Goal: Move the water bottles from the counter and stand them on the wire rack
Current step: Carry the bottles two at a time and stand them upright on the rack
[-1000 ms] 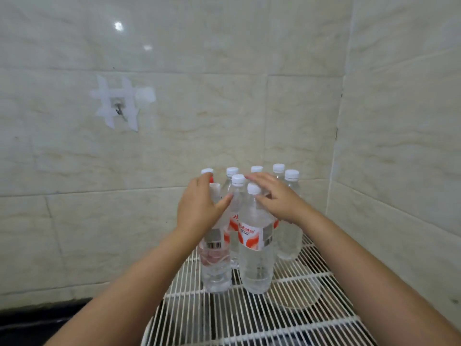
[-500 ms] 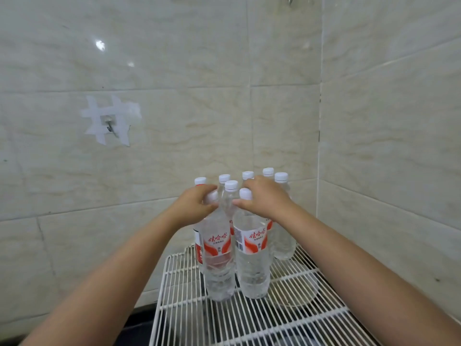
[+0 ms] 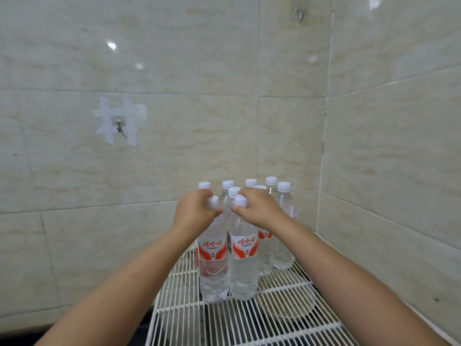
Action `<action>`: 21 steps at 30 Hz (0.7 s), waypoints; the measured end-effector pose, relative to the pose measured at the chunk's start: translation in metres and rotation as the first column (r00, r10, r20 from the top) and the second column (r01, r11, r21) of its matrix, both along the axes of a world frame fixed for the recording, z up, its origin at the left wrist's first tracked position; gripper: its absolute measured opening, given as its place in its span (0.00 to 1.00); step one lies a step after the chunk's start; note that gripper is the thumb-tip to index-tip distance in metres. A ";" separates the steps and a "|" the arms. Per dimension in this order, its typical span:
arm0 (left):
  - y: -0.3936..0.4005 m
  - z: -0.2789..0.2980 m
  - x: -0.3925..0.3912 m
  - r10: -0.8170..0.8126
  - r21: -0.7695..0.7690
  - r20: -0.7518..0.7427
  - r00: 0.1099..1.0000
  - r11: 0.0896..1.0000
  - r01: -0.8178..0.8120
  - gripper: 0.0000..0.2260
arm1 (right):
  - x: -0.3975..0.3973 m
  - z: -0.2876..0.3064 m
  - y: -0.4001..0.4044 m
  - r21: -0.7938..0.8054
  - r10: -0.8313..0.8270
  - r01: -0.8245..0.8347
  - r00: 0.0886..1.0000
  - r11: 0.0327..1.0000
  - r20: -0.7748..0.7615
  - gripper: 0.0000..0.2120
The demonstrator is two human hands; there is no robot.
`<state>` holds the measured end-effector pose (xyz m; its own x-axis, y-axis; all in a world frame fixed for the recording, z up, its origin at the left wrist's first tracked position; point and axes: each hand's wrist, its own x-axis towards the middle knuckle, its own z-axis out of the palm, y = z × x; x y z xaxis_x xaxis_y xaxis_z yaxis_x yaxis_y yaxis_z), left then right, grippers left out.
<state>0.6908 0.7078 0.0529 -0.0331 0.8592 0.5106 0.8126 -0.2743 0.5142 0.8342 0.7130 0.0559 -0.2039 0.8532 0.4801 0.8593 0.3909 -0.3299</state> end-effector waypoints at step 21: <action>-0.005 -0.018 -0.007 -0.056 0.088 -0.140 0.989 0.994 0.069 0.21 | -0.005 -0.029 0.000 0.175 -0.013 0.010 1.000 0.984 0.017 0.23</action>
<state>0.6837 0.7026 0.0351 0.0950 0.8065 0.5836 0.8536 -0.3676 0.3691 0.8295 0.7131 0.0265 -0.2044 0.7586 0.6187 0.8690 0.4315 -0.2420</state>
